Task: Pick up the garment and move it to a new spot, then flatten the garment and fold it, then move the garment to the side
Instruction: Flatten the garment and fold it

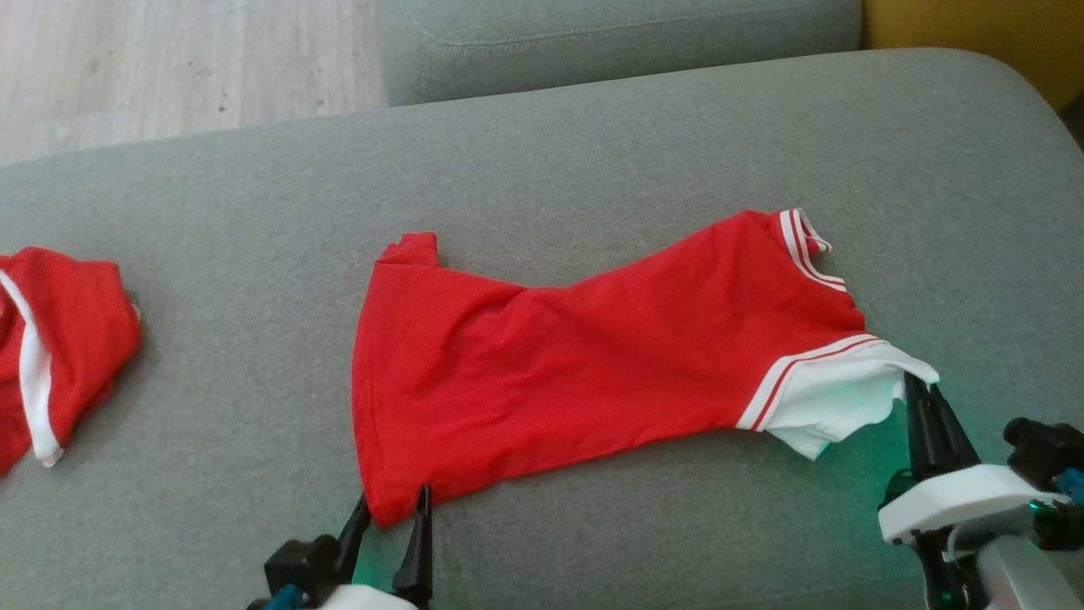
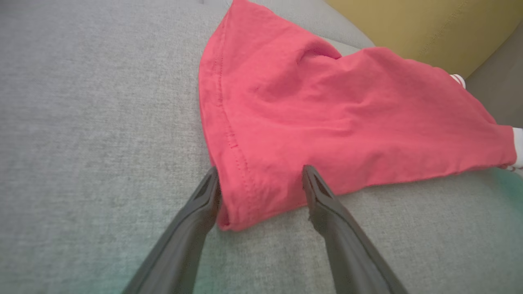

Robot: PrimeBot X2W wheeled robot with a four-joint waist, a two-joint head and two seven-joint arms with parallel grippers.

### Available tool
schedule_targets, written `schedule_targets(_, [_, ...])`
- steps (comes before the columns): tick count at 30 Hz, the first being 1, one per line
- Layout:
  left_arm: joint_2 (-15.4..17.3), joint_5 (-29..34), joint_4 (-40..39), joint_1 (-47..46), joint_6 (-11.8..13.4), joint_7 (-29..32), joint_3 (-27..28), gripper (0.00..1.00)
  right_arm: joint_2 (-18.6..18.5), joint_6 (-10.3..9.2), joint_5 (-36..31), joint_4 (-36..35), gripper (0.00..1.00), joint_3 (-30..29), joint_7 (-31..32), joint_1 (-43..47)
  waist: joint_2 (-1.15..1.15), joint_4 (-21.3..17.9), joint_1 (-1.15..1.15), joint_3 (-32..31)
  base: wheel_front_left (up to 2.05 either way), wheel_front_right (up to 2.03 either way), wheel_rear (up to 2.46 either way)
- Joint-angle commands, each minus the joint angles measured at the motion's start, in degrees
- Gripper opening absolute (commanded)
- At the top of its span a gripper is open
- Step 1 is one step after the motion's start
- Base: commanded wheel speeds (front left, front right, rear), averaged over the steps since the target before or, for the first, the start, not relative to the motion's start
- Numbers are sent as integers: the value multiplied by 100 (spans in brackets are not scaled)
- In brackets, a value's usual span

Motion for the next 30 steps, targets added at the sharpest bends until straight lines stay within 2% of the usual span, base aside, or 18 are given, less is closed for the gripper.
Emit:
schedule_targets(1, [0, -20, -77, -193, -33, -32, 181, 100, -153, -4, 52, -184, 0, 127, -38, -210, 0, -26, -1, 23, 0, 0, 0])
schedule_targets(2, [0, -47, -54, -204, -57, -32, 166, 100, -156, -4, 60, -192, 0, 135, -38, -224, 0, -38, -1, 35, 0, 0, 0])
schedule_targets(3, [0, -69, -25, -216, -81, -32, 144, 92, -157, -4, 67, -202, 0, 143, -38, -239, 0, -48, -1, 43, 0, 0, 0])
schedule_targets(4, [0, -90, 11, -228, -104, -32, 112, 49, -154, -4, 77, -214, 0, 147, -38, -256, 0, -56, -1, 53, 0, 0, 0])
schedule_targets(5, [0, -106, 41, -244, -123, -32, 83, 29, -147, -4, 88, -226, 0, 149, -38, -274, 0, -62, -1, 59, 0, 0, 0])
schedule_targets(6, [0, -111, 58, -261, -137, -32, 66, 2, -139, -4, 100, -239, 0, 152, -38, -290, 0, -65, -1, 61, 0, 0, 0])
schedule_targets(11, [0, -122, -167, -318, -193, -32, 174, 0, -74, -4, 247, -429, 0, 107, -38, -382, 0, -19, -1, -49, 0, 0, 0])
schedule_targets(17, [29, 63, -972, -677, -268, -32, 542, 0, -80, -4, 604, -972, 0, 103, -38, -814, 0, 88, -1, -424, 0, 0, 0])
schedule_targets(20, [356, 212, -1509, -1290, -281, -32, 583, 0, -171, -4, 861, -1321, 0, 13, -38, -1269, 0, 155, -1, -603, 0, 0, 0])
schedule_targets(24, [1005, 247, -2059, -2373, -283, -32, 609, 0, -419, -4, 1172, -1704, 0, 48, 48, -2008, 0, 223, -1, -772, 0, 0, 0])
schedule_targets(27, [1348, 185, -2162, -3197, -284, 13, 617, 0, -593, -4, 1310, -1971, 0, 86, 270, -2571, 0, 259, -1, -823, 0, 0, 0])
schedule_targets(30, [1529, 132, -2134, -3866, -284, 255, 583, 0, -623, -4, 1349, -2155, 0, 103, 548, -3029, 0, 262, -1, -763, 0, 0, 0])
